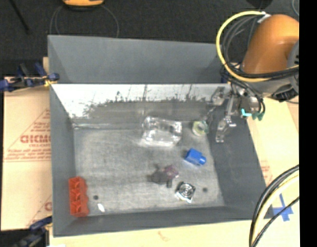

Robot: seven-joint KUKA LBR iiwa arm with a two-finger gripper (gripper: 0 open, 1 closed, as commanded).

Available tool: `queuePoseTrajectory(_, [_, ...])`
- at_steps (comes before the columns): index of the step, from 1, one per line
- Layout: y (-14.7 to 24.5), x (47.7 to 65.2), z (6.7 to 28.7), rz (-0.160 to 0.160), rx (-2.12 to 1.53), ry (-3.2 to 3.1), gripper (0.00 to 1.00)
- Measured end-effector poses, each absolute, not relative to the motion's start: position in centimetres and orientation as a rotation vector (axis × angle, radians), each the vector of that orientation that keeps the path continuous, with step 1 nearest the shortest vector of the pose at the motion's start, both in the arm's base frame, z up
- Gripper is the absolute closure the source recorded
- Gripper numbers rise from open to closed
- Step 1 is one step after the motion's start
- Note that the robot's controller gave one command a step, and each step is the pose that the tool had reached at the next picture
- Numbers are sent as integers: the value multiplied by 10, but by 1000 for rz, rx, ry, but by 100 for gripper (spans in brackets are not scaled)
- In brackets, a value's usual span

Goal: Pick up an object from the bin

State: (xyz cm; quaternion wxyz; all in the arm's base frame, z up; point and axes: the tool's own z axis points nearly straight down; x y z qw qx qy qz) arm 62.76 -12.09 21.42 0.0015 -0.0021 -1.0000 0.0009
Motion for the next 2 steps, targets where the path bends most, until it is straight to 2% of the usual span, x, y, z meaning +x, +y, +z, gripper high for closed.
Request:
queuePoseTrajectory(1, [-141,599,72,4,-15,-3152,0])
queuePoseTrajectory(2, [-131,587,102,-2,-111,-3144,0])
